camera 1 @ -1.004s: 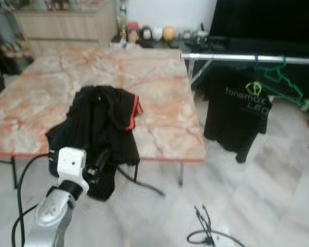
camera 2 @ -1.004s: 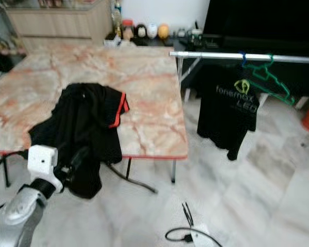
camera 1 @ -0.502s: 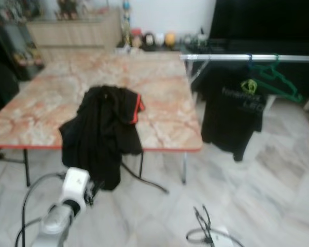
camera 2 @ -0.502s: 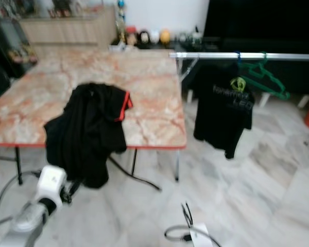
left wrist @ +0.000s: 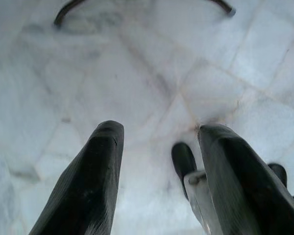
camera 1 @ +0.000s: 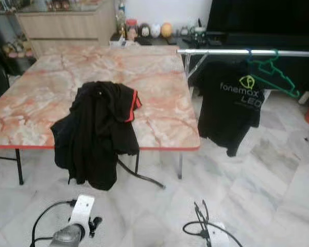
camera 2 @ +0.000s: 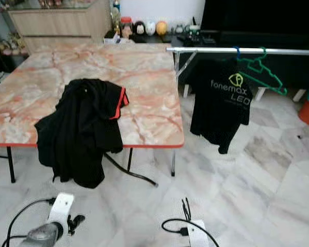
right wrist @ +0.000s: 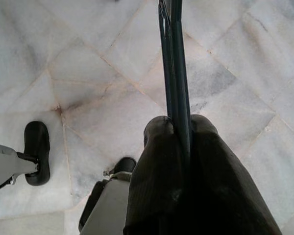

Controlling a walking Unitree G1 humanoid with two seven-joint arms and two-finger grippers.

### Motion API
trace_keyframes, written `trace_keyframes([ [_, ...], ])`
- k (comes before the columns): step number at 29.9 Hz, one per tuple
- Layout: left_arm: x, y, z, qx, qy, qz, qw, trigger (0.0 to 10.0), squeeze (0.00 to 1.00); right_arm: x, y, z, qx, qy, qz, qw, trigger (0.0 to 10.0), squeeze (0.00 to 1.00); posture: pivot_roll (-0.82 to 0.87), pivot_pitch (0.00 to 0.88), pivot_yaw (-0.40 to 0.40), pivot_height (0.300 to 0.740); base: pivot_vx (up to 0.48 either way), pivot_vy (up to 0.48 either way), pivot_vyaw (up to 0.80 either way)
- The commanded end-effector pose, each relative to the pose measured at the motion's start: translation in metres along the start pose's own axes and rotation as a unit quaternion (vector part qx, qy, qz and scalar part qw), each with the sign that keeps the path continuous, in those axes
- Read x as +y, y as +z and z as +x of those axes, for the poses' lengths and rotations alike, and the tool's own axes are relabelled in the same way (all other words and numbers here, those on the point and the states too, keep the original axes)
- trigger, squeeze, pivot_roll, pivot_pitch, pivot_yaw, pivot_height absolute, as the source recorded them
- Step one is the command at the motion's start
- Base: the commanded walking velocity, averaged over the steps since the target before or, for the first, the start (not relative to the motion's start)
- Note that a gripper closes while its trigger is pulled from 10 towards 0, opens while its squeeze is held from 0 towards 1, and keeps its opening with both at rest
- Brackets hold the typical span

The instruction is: Hang hanger

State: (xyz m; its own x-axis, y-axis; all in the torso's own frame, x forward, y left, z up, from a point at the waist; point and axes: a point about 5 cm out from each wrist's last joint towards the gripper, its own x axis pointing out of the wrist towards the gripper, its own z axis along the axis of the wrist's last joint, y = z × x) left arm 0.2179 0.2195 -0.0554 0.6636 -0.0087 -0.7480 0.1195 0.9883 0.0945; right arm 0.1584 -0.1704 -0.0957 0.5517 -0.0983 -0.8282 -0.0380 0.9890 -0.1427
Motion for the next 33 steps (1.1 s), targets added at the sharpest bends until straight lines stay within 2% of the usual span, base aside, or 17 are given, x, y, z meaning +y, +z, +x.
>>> trace_keyframes([
  [1,0.003,-0.002,0.000,0.009,0.012,-0.012,1.000,10.0,0.00,0.002,0.002,0.001,0.001,-0.002,0.014,1.000,10.0,0.00,0.02,0.000,0.014,0.740,0.000,0.000,0.00],
  [3,0.005,-0.005,0.000,0.015,0.022,-0.030,0.999,10.0,0.00,0.003,0.006,0.001,-0.001,-0.002,0.018,1.000,10.0,0.00,0.04,0.000,0.002,0.740,0.000,0.000,0.00],
  [10,0.009,-0.010,-0.001,0.023,0.036,-0.047,0.998,10.0,0.00,0.005,0.010,0.002,-0.001,0.003,0.013,1.000,10.0,0.00,0.07,0.000,-0.006,0.740,0.000,0.000,0.00],
  [15,0.016,-0.024,-0.005,0.044,0.052,-0.053,0.996,10.0,0.00,0.007,0.007,0.002,0.009,0.004,0.003,1.000,10.0,0.00,0.03,0.000,0.028,0.740,0.000,0.000,0.00],
  [16,0.016,-0.033,-0.008,0.058,0.050,-0.051,0.996,10.0,0.00,0.007,0.001,0.001,0.014,0.002,0.009,1.000,10.0,0.00,0.02,0.000,0.042,0.740,0.000,0.000,0.00],
  [18,0.017,-0.036,-0.009,0.062,0.049,-0.054,0.995,10.0,0.00,0.006,-0.002,0.000,0.016,-0.001,0.015,1.000,10.0,0.00,0.00,0.000,0.048,0.740,0.000,0.000,0.00],
  [19,0.018,-0.045,-0.012,0.071,0.050,-0.054,0.995,10.0,0.00,0.006,-0.012,-0.003,0.027,-0.006,0.031,0.999,10.0,0.00,-0.01,0.000,0.044,0.740,0.000,0.000,0.00],
  [23,0.025,-0.060,-0.019,0.092,0.057,-0.050,0.993,10.0,0.00,0.008,-0.036,-0.009,0.052,-0.006,0.040,0.998,10.0,0.00,-0.03,0.000,0.043,0.740,0.000,0.000,0.00],
  [25,0.026,-0.062,-0.020,0.095,0.060,-0.060,0.992,10.0,0.00,0.009,-0.042,-0.011,0.058,-0.009,0.048,0.997,10.0,0.00,-0.04,0.000,0.046,0.740,0.000,0.000,0.00],
  [28,0.026,-0.068,-0.022,0.112,0.060,-0.034,0.991,10.0,0.00,0.012,-0.057,-0.017,0.068,-0.007,0.044,0.997,10.0,0.00,-0.05,0.000,0.050,0.740,0.000,0.000,0.00],
  [33,0.020,-0.077,-0.024,0.116,0.049,-0.023,0.992,10.0,0.00,0.014,-0.067,-0.021,0.073,-0.005,0.039,0.997,10.0,0.00,-0.05,0.000,0.044,0.740,0.000,0.000,0.00],
])
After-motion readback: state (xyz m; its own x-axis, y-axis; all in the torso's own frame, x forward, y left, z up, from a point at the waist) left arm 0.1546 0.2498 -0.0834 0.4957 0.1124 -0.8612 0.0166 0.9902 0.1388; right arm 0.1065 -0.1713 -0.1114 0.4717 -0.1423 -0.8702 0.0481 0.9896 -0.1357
